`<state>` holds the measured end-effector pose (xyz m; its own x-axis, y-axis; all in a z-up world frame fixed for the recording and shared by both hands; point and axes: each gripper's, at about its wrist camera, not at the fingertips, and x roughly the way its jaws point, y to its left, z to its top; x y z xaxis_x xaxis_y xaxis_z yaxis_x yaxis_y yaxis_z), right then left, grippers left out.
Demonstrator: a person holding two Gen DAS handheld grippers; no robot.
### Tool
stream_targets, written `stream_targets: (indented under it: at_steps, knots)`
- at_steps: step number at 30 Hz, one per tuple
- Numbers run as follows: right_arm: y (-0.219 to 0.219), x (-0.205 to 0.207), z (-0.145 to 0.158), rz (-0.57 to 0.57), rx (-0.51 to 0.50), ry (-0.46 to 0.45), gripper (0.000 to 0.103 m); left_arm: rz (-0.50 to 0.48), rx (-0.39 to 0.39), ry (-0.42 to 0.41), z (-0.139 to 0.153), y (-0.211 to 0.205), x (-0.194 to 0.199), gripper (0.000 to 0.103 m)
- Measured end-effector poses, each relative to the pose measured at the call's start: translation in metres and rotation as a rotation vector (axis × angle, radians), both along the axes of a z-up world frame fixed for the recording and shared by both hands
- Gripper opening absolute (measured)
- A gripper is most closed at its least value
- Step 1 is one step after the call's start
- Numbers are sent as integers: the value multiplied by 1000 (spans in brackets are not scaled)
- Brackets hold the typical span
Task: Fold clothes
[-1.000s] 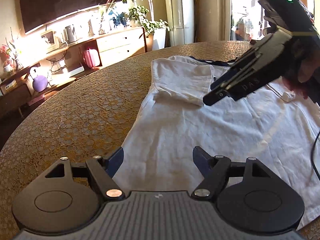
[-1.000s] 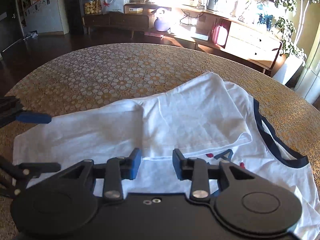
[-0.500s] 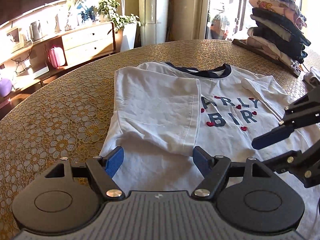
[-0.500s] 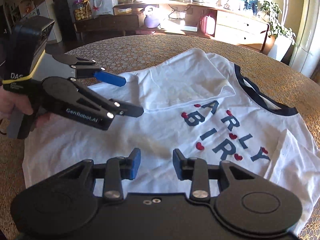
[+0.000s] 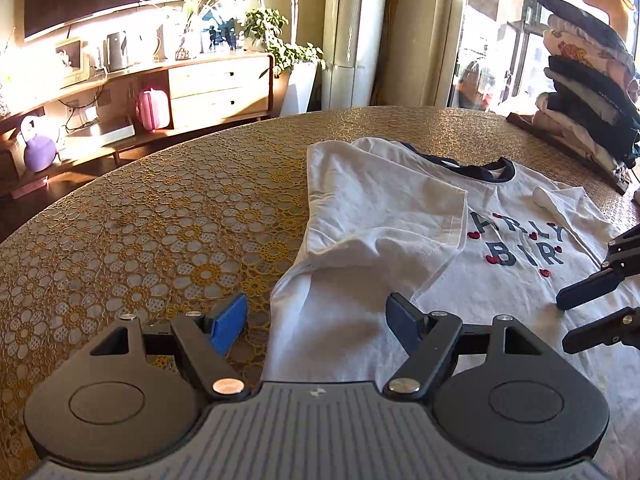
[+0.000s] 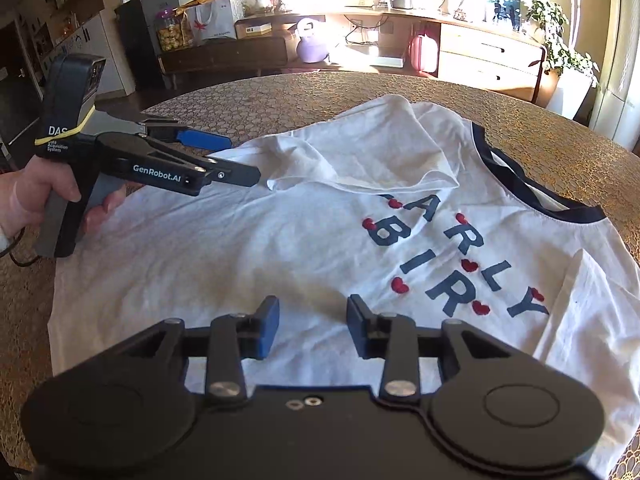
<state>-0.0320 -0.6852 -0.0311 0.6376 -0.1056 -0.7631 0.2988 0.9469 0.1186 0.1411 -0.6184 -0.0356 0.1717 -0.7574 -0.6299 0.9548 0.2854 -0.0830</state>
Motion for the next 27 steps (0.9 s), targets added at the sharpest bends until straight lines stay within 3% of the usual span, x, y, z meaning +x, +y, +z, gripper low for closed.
stream_targets:
  at_steps: [3,7,10,14,20,24,27]
  knots:
    - [-6,4,8,-19,-29,2,103,-25,-83,11,17,3,-8,76]
    - [-33,24,27,-82,-90,-23,103,-151,-110,0,30,-25,-31,76]
    - [-56,43,35,-119,-110,-13,103,-222,-64,4,23,-44,-46,76]
    - [-67,59,38,-111,-142,-19,103,-196,-33,-12,8,-40,-54,76]
    - [-73,82,20,-96,-140,4,103,-134,-10,-4,-4,-39,-55,75]
    - [-73,86,15,-103,-125,-6,103,-100,-17,38,-2,-39,-45,33]
    - [-73,87,10,-100,-124,1,103,-125,-6,51,1,-37,-48,12]
